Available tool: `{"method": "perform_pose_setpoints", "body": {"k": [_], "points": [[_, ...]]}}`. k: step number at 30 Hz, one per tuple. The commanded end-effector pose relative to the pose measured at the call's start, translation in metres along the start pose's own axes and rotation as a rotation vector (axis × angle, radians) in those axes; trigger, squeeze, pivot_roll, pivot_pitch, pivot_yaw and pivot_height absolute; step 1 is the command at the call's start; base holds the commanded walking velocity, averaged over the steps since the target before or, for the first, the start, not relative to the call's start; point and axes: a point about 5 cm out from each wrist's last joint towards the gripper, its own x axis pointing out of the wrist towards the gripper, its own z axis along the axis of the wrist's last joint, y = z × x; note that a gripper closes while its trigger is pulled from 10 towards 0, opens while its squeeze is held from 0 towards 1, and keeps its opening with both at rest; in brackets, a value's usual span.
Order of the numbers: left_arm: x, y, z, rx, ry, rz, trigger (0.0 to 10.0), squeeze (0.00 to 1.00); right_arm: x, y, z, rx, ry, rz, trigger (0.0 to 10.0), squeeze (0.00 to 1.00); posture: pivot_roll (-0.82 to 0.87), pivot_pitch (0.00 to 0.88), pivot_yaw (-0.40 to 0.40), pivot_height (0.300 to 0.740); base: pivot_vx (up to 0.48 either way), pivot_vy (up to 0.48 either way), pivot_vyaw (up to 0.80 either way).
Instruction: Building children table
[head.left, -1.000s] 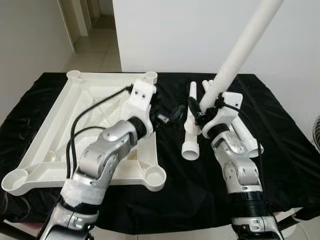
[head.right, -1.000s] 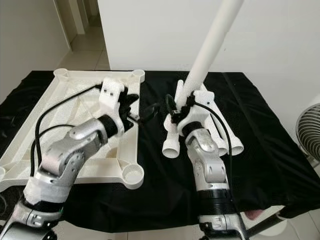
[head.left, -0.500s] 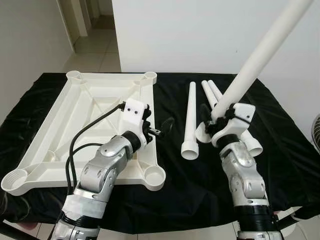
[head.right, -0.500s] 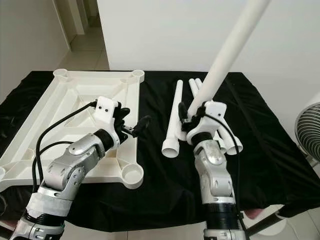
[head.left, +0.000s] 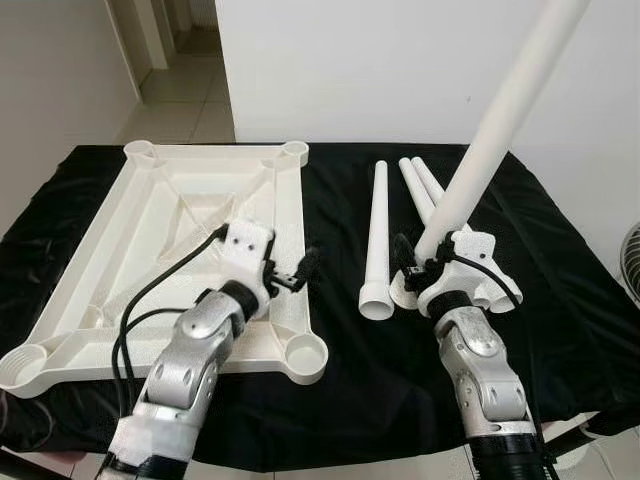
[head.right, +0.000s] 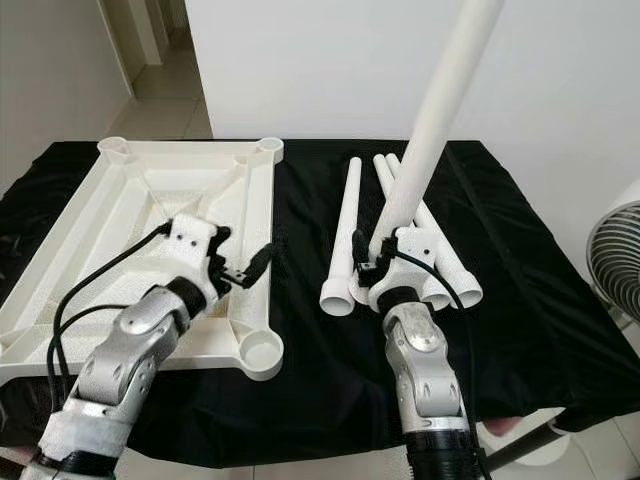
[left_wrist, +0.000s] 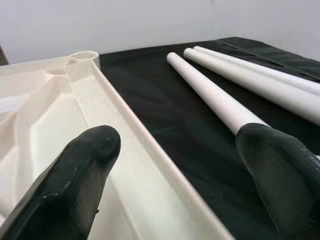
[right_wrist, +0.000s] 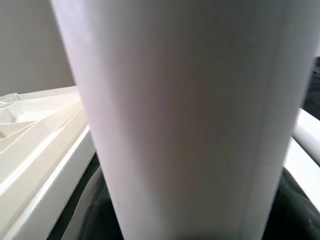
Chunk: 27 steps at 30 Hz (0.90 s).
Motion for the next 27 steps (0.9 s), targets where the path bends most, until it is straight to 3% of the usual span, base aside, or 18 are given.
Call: {"method": "perform_pose_setpoints", "body": {"k": [1, 11, 16, 27], "points": [[-0.011, 0.001, 0.002, 0.042, -0.023, 0.000, 10.0, 0.00, -0.001, 0.001, 0.005, -0.008, -0.022, 0.008, 10.0, 0.00, -0.01, 0.048, 0.022, 0.740, 0.000, 0.000, 0.00], [-0.027, -0.001, 0.000, 0.112, -0.022, -0.157, 10.0, 0.00, -0.001, 0.001, 0.004, -0.023, -0.014, 0.018, 10.0, 0.00, 0.01, 0.060, 0.019, 0.740, 0.000, 0.000, 0.00], [-0.039, 0.003, -0.009, 0.216, 0.054, -0.243, 10.0, 0.00, -0.003, -0.003, 0.004, -0.036, -0.007, 0.013, 10.0, 0.00, 0.01, 0.066, 0.022, 0.740, 0.000, 0.000, 0.00], [-0.041, 0.008, -0.028, 0.348, 0.168, -0.267, 10.0, 0.00, -0.003, -0.004, 0.004, -0.045, -0.007, 0.016, 10.0, 0.00, 0.01, 0.060, 0.022, 0.740, 0.000, 0.000, 0.00]]}}
